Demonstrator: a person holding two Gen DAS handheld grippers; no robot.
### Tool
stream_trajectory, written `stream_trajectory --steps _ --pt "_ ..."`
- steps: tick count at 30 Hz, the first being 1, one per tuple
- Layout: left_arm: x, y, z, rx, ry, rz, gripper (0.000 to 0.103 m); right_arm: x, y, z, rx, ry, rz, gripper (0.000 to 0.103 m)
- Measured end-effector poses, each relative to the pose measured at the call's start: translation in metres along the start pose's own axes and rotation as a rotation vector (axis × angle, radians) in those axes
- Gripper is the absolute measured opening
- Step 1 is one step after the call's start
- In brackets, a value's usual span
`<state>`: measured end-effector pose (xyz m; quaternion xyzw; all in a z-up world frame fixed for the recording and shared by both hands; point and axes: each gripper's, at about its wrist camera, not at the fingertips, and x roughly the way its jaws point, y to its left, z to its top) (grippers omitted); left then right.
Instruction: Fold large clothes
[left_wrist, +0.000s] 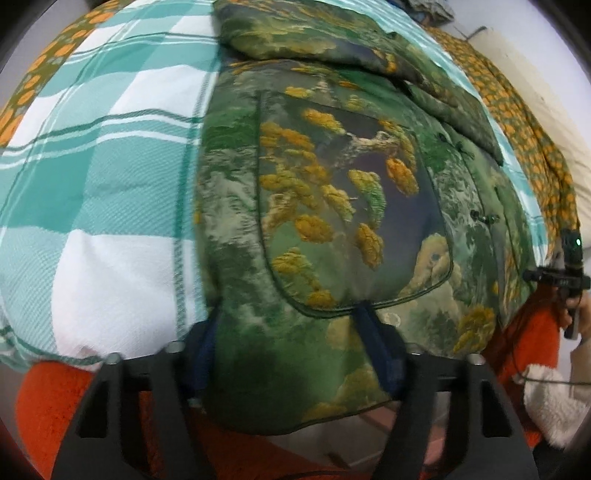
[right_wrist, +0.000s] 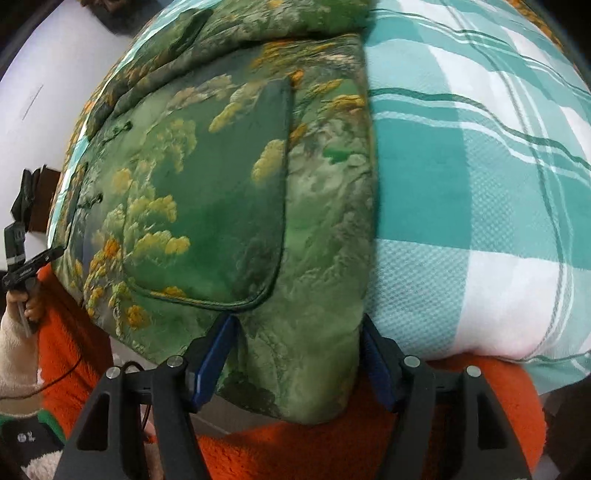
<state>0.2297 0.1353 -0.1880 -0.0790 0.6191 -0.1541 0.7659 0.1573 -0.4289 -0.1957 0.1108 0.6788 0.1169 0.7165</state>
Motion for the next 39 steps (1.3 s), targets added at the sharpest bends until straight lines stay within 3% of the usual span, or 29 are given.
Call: stream_trajectory --steps 1,2,3,4,7,14,19,23,27,30,32,35,37,39 --pt "-0.002 0.003 0.000 -0.015 0.000 -0.001 0.049 0.000 0.002 0.001 -0.004 -0.001 0.009 0.035" --pt "-0.005 0.007 0.000 -0.040 0.001 -0.011 0.038 -0.004 0.005 0.001 -0.002 -0.019 0.015 0.025" --pt "-0.007 0.012 0.000 -0.061 0.000 -0.032 0.034 -0.008 0.006 0.002 0.006 -0.033 0.022 0.017" --pt "-0.011 0.017 0.000 -0.085 -0.002 -0.059 0.026 -0.014 0.008 0.003 0.014 -0.048 0.030 0.015" --pt "-0.021 0.022 0.000 -0.128 -0.014 -0.115 0.016 -0.032 0.018 0.005 0.019 -0.110 0.055 0.014" --pt "-0.068 0.005 -0.004 -0.080 -0.084 -0.146 0.013 -0.088 0.034 0.008 0.026 -0.247 0.160 0.013" --pt "-0.094 -0.002 -0.027 -0.014 -0.060 -0.126 0.013 -0.111 0.046 -0.004 0.000 -0.264 0.206 0.013" --pt "-0.111 0.002 -0.061 0.056 0.011 -0.089 0.013 -0.126 0.045 -0.034 -0.027 -0.226 0.225 0.013" --pt "-0.145 0.007 -0.074 0.053 0.000 -0.156 0.013 -0.148 0.036 -0.049 -0.008 -0.228 0.317 0.013" --pt "-0.172 0.013 -0.046 0.027 -0.109 -0.228 0.013 -0.169 0.028 -0.033 0.017 -0.292 0.377 0.013" --pt "-0.182 0.023 -0.013 0.002 -0.196 -0.263 0.013 -0.181 0.021 0.000 0.011 -0.376 0.403 0.012" --pt "-0.172 0.035 0.059 -0.073 -0.304 -0.285 0.013 -0.179 0.010 0.060 0.007 -0.474 0.387 0.012" --pt "-0.156 0.046 0.093 -0.135 -0.332 -0.300 0.013 -0.171 0.006 0.095 0.030 -0.515 0.380 0.012" --pt "-0.131 0.056 0.128 -0.200 -0.350 -0.268 0.013 -0.149 -0.003 0.135 0.075 -0.553 0.370 0.012"
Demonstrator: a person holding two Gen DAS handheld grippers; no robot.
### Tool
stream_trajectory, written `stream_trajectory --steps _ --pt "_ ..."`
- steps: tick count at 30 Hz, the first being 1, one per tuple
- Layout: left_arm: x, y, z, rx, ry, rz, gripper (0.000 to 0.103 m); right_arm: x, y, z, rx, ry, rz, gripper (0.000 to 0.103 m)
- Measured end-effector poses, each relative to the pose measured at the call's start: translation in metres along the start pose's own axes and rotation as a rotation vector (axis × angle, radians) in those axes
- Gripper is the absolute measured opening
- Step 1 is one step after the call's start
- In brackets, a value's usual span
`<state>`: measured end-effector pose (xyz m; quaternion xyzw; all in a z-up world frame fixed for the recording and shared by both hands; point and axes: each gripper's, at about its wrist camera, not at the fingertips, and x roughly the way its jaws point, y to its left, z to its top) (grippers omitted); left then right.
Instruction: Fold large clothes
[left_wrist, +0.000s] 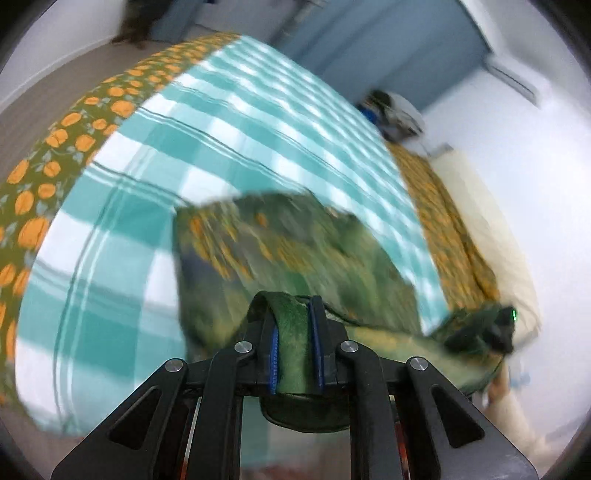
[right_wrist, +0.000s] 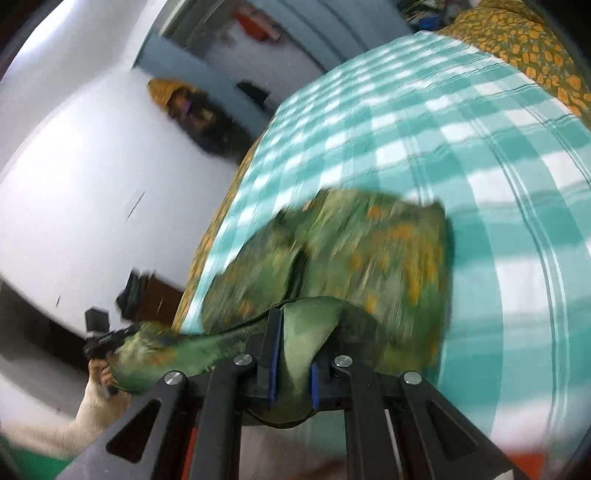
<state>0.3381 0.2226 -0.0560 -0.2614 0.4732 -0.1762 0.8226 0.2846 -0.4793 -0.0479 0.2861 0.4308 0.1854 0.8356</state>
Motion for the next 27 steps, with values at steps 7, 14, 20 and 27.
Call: stream_trajectory --steps 7,14,20,27 --pt "0.088 0.032 0.030 -0.067 0.011 0.189 0.035 0.096 -0.069 0.013 0.165 -0.027 -0.107 0.016" --pt "0.063 0.052 0.035 -0.178 -0.032 0.069 0.082 0.090 -0.087 0.008 0.327 -0.098 0.033 0.061" --pt "0.055 0.043 0.016 0.039 0.065 0.077 0.091 0.060 -0.079 0.026 0.214 -0.120 -0.036 0.073" --pt "0.130 0.020 0.002 0.098 0.157 0.183 0.086 0.124 -0.044 0.018 -0.144 0.162 -0.335 0.073"
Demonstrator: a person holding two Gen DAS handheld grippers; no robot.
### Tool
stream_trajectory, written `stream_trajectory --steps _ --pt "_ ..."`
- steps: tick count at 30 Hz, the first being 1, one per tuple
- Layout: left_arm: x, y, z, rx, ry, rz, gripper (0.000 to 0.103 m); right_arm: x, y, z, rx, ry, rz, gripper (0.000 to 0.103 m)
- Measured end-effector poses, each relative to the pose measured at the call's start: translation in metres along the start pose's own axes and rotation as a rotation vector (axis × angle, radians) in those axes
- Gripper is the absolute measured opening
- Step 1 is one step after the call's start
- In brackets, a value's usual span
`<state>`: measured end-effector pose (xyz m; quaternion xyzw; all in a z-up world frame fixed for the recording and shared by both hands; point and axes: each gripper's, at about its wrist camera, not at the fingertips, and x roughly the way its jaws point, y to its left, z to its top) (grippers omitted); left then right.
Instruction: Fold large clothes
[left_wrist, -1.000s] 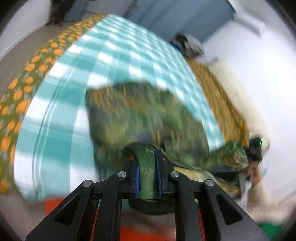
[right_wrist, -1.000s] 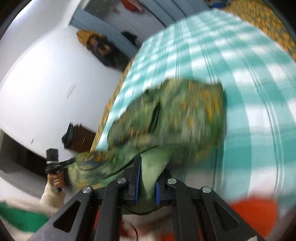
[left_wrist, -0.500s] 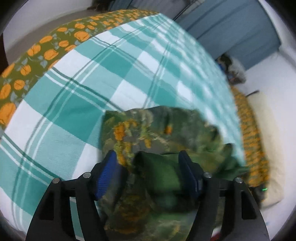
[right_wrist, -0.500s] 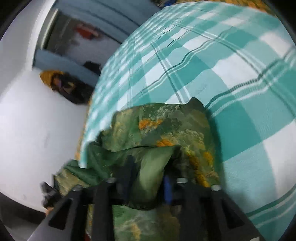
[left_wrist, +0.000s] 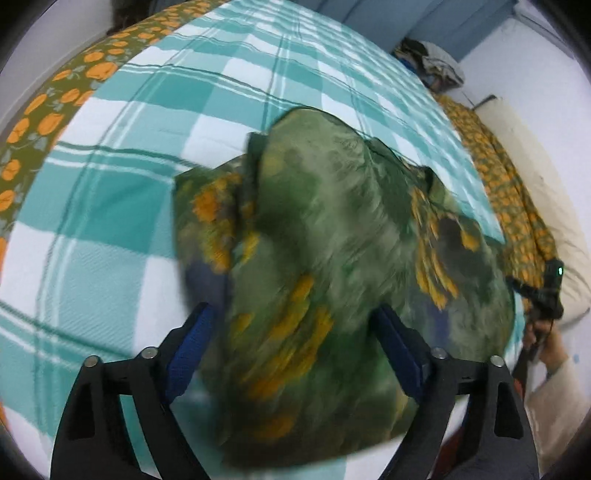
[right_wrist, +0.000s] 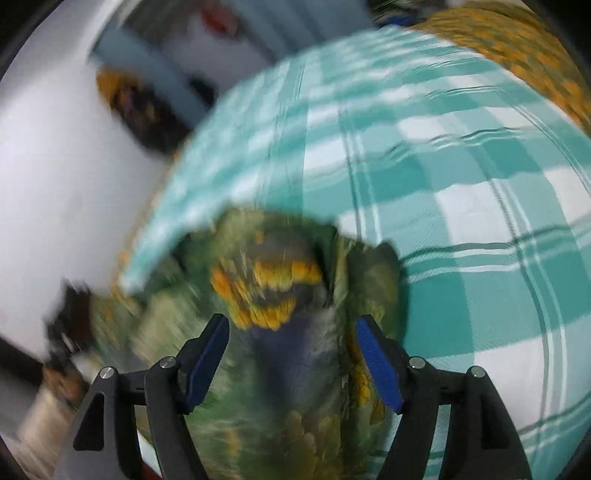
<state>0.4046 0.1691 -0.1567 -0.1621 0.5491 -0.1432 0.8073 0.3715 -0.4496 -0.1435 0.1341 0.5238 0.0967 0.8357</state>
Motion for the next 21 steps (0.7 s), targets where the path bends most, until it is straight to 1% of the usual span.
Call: stream_trajectory --steps 1,2,3,4,5,6,7,9,11,12,14,17,18,19,20,21 --pt "0.005 -0.004 0.002 -0.007 -0.010 0.000 0.072 0.007 0.010 0.000 -0.049 0.007 -0.064 0.073" --pt "0.010 -0.009 0.004 -0.012 -0.008 0.012 0.044 0.010 0.018 0.000 -0.085 -0.006 -0.113 0.072" --pt "0.015 -0.014 0.006 -0.013 -0.002 0.063 0.030 0.012 0.022 0.001 -0.098 -0.025 -0.138 0.062" --pt "0.014 -0.017 0.007 -0.008 -0.002 0.089 0.017 0.010 0.029 0.001 -0.106 -0.050 -0.167 0.047" --pt "0.011 -0.020 0.006 -0.002 -0.010 0.095 0.014 0.006 0.038 0.000 -0.116 -0.075 -0.198 0.040" --pt "0.003 -0.023 0.005 0.007 -0.030 0.098 0.013 0.001 0.048 -0.003 -0.139 -0.096 -0.241 0.028" --pt "-0.006 -0.026 0.006 0.016 -0.050 0.100 0.012 -0.003 0.057 -0.005 -0.172 -0.112 -0.272 0.019" --pt "-0.031 -0.035 0.012 0.036 -0.118 0.086 0.012 -0.016 0.075 -0.007 -0.247 -0.155 -0.315 0.016" --pt "-0.052 -0.048 0.026 0.069 -0.201 0.094 0.011 -0.033 0.086 0.004 -0.285 -0.220 -0.342 0.015" --pt "-0.063 -0.058 0.035 0.097 -0.254 0.104 0.011 -0.037 0.089 0.016 -0.284 -0.251 -0.349 0.015" --pt "-0.073 -0.076 0.049 0.151 -0.343 0.150 0.010 -0.056 0.096 0.043 -0.274 -0.338 -0.359 0.015" --pt "-0.068 -0.096 0.062 0.243 -0.479 0.272 0.011 -0.065 0.104 0.072 -0.257 -0.443 -0.379 0.015" --pt "-0.057 -0.097 0.065 0.269 -0.501 0.319 0.011 -0.064 0.104 0.080 -0.259 -0.469 -0.384 0.015" --pt "-0.042 -0.093 0.066 0.269 -0.496 0.351 0.011 -0.057 0.103 0.087 -0.265 -0.482 -0.398 0.015" --pt "-0.029 -0.084 0.066 0.252 -0.476 0.360 0.011 -0.048 0.099 0.090 -0.261 -0.478 -0.407 0.015" --pt "-0.009 -0.070 0.066 0.210 -0.433 0.360 0.011 -0.036 0.092 0.091 -0.249 -0.458 -0.414 0.015"
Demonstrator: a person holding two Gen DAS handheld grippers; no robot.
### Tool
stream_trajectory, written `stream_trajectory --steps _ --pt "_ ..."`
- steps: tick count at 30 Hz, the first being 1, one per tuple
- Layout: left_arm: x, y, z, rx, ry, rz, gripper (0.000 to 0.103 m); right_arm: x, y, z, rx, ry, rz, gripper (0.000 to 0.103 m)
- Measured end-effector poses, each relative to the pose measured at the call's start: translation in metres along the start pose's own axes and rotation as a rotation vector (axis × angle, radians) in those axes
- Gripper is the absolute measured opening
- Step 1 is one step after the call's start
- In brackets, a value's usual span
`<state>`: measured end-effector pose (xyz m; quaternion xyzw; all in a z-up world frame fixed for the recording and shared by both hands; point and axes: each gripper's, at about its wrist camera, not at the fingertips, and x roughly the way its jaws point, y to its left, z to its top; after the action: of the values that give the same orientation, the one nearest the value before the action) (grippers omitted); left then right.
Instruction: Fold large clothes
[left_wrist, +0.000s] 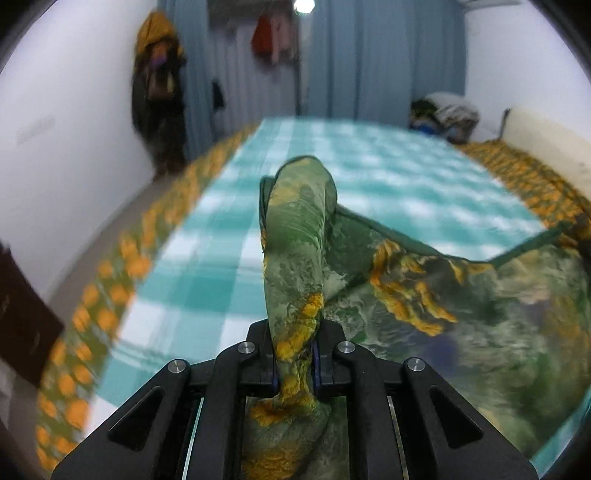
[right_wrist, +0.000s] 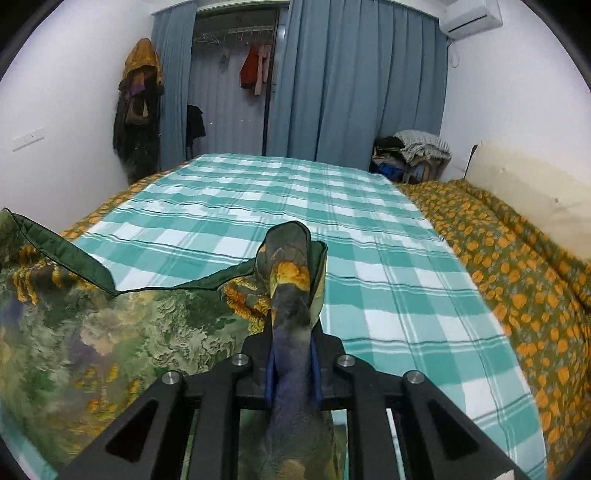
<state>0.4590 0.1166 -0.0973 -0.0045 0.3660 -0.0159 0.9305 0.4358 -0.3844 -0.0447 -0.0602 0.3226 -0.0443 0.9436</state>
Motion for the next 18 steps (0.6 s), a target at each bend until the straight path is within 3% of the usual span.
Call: stream_trajectory --steps 3,6,9,18 --pt "0.050 0.018 -0.046 -0.104 0.134 0.004 0.012 0.051 0.002 -0.044 0.007 0.140 -0.020 0.015" --pt "0.072 0.033 -0.092 -0.212 0.150 -0.048 0.016 0.091 0.003 -0.104 0.038 0.281 0.014 0.015" --pt "0.071 0.029 -0.098 -0.221 0.101 -0.040 0.018 0.097 0.004 -0.128 0.077 0.246 0.019 0.015" --pt "0.076 0.030 -0.098 -0.212 0.076 -0.047 0.019 0.105 -0.004 -0.130 0.117 0.236 0.034 0.018"
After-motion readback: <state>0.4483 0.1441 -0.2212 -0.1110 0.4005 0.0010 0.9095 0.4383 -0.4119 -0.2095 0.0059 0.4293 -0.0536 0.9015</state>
